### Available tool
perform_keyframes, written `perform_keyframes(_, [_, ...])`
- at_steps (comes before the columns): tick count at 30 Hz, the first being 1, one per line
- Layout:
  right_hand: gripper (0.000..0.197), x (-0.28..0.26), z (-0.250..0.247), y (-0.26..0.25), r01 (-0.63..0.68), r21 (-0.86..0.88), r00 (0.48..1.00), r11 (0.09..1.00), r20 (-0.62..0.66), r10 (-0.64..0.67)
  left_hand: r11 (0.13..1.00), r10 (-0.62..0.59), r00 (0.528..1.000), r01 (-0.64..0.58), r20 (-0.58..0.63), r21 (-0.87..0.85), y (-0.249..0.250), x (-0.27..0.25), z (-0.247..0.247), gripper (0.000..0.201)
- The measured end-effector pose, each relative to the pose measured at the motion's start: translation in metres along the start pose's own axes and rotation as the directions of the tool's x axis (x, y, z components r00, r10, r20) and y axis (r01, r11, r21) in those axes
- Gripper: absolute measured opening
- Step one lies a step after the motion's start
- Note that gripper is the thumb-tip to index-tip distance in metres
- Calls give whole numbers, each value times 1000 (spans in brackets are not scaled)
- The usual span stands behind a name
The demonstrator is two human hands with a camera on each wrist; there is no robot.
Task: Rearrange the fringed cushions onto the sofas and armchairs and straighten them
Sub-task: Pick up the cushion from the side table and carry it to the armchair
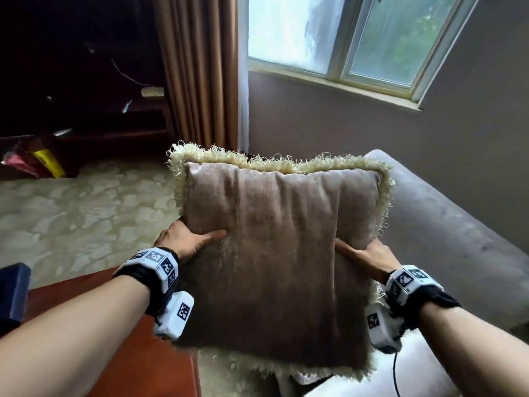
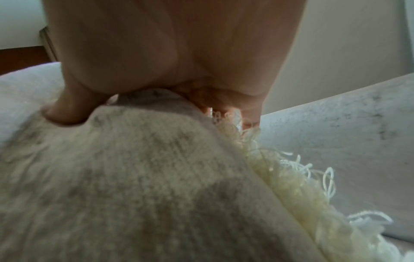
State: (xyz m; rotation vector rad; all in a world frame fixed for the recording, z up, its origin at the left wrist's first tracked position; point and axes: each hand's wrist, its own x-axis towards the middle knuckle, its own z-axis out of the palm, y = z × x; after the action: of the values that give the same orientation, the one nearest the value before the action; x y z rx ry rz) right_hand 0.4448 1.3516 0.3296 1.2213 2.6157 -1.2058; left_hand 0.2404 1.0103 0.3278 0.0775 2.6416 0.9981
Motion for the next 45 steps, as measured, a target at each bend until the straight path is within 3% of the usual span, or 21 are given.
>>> perform_keyframes(2, [117,0,-5,-1,-33,6,999,999,-20,33,1000,22,999,-22,34,-6,7,12,4,138])
perform_keyframes(4, [135,3,-11,-1,-52,-6,998,999,-38,52,999,39,998,-37,59,-25,13,24,12,133])
perform_keyframes(9, [146,22,-37,6,-102,-8,989,995,-104,101,994,91,988,-82,125,-72,46,53,42,102])
perform_keyframes(17, [147,98,-74,35,-130,81,979,988,-145,140,984,173,974,-165,149,-63,133,119,94,120])
perform_keyframes(22, [103,142,-89,49,-136,214,969,967,-174,175,977,213,961,-215,174,-9,182,165,125,95])
perform_keyframes(24, [110,154,-92,59,-178,236,958,955,-178,223,970,235,950,-243,206,12,200,181,141,96])
perform_keyframes(27, [129,166,-94,82,-247,277,931,929,-197,306,952,272,924,-300,270,68,228,204,173,117])
perform_keyframes(29, [126,174,-92,101,-298,311,906,903,-207,370,934,287,897,-339,335,110,245,223,202,117])
perform_keyframes(32, [100,185,-86,131,-384,356,851,852,-221,476,902,316,838,-411,445,135,270,251,253,104])
perform_keyframes(35, [92,193,-74,160,-458,392,782,798,-249,571,863,356,740,-495,570,103,291,277,311,99])
perform_keyframes(38, [96,195,-60,179,-528,447,691,722,-268,671,811,463,600,-584,653,-38,310,297,362,104])
perform_keyframes(40, [103,198,-51,187,-571,482,634,664,-255,730,796,456,542,-603,706,-52,321,306,390,96])
perform_keyframes(41, [113,200,-46,193,-590,495,607,638,-250,755,798,432,520,-601,737,-44,323,311,402,96])
perform_keyframes(43, [125,202,-37,200,-623,523,549,582,-237,801,812,394,502,-582,770,-36,326,318,426,115])
perform_keyframes(45, [121,204,-28,208,-631,551,519,546,-224,825,815,354,492,-580,795,-4,325,328,450,122])
